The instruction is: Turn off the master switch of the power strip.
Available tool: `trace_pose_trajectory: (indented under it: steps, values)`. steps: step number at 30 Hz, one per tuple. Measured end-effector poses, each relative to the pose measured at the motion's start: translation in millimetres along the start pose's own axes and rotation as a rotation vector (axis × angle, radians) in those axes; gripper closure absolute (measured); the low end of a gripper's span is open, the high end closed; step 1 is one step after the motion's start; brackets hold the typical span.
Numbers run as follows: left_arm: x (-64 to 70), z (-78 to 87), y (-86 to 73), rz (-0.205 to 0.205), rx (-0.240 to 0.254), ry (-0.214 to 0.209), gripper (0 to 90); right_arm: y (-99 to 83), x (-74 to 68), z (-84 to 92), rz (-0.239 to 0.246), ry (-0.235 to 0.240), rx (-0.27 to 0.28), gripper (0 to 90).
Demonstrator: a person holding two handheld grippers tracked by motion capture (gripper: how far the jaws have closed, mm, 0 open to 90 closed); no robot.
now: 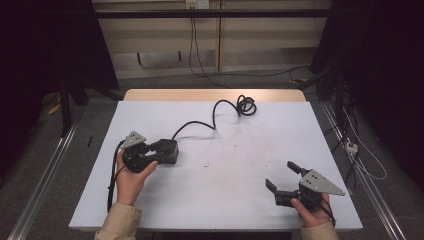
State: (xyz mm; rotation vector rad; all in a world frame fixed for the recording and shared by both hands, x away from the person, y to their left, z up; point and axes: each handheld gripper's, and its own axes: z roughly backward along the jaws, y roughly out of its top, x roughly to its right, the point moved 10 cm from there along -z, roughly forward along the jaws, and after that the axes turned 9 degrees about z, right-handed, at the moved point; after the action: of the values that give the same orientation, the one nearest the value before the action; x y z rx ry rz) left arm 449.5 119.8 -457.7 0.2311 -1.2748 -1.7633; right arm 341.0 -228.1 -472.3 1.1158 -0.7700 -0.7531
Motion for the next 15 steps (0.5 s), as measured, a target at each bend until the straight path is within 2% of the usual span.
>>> trace_pose_trajectory:
  steps: [5,6,15]
  values:
    - [4.4,2.7,0.7,0.008,0.004,-0.024,39.6,-0.3,-1.4,-0.8,0.0,0.003,-0.004,5.0]
    - [4.3,3.6,0.5,-0.004,-0.002,-0.024,38.1,-0.4,-1.2,-0.8,0.001,0.002,-0.005,5.1]
    - [9.4,10.3,0.4,-0.022,0.003,-0.033,26.9,-0.1,-0.5,-0.2,0.0,0.001,-0.001,5.1]
